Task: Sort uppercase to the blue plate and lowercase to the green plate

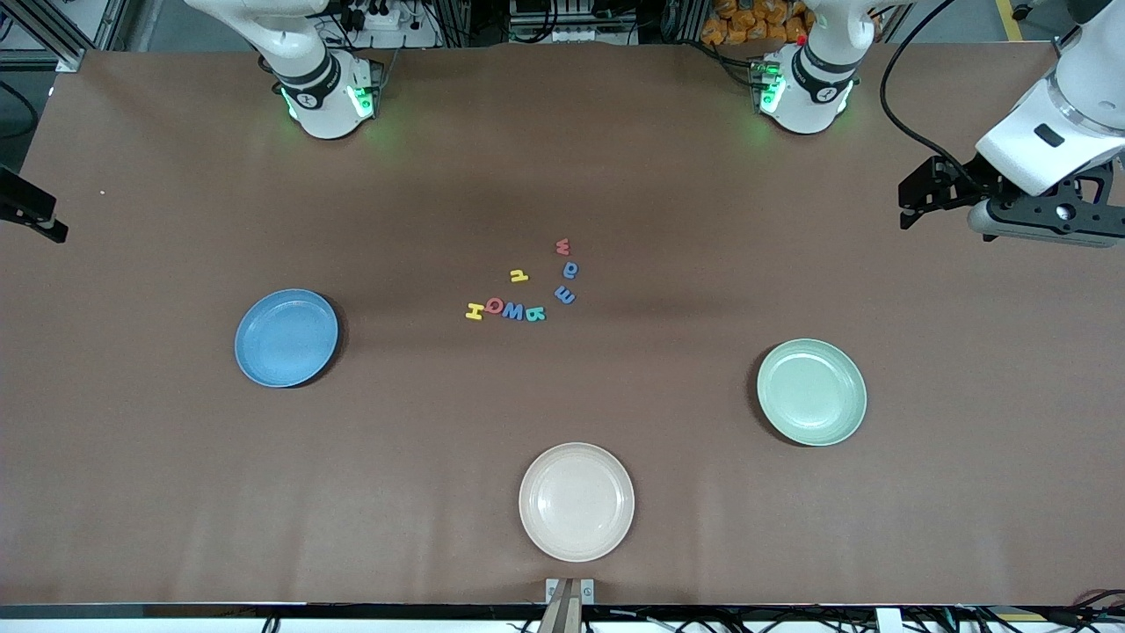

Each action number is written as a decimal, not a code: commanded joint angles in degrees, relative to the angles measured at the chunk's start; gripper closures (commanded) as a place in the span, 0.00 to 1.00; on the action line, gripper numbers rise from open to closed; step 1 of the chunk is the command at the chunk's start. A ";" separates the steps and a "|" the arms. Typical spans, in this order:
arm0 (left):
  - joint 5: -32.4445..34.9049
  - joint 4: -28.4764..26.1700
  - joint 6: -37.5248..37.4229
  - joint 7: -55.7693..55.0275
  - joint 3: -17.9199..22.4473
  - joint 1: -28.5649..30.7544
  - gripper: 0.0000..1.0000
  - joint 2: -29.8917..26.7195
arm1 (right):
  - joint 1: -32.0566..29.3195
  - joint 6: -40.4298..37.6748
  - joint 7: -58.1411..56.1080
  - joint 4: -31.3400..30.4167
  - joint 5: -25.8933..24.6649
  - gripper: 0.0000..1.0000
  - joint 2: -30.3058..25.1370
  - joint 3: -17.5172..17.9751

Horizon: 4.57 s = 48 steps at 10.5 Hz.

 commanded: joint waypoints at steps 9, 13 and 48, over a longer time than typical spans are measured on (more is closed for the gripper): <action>-1.39 0.23 0.67 0.27 0.58 0.68 0.00 2.03 | 0.08 1.47 0.17 -0.38 0.13 0.00 0.70 0.59; -4.90 -0.13 7.85 -0.43 -4.85 -2.30 0.00 10.62 | -0.27 0.76 0.34 -2.14 0.13 0.00 0.61 0.50; 10.57 -7.51 25.65 -50.19 -5.13 -27.37 0.00 31.57 | 30.84 58.77 69.32 -30.18 -7.96 0.23 30.31 8.93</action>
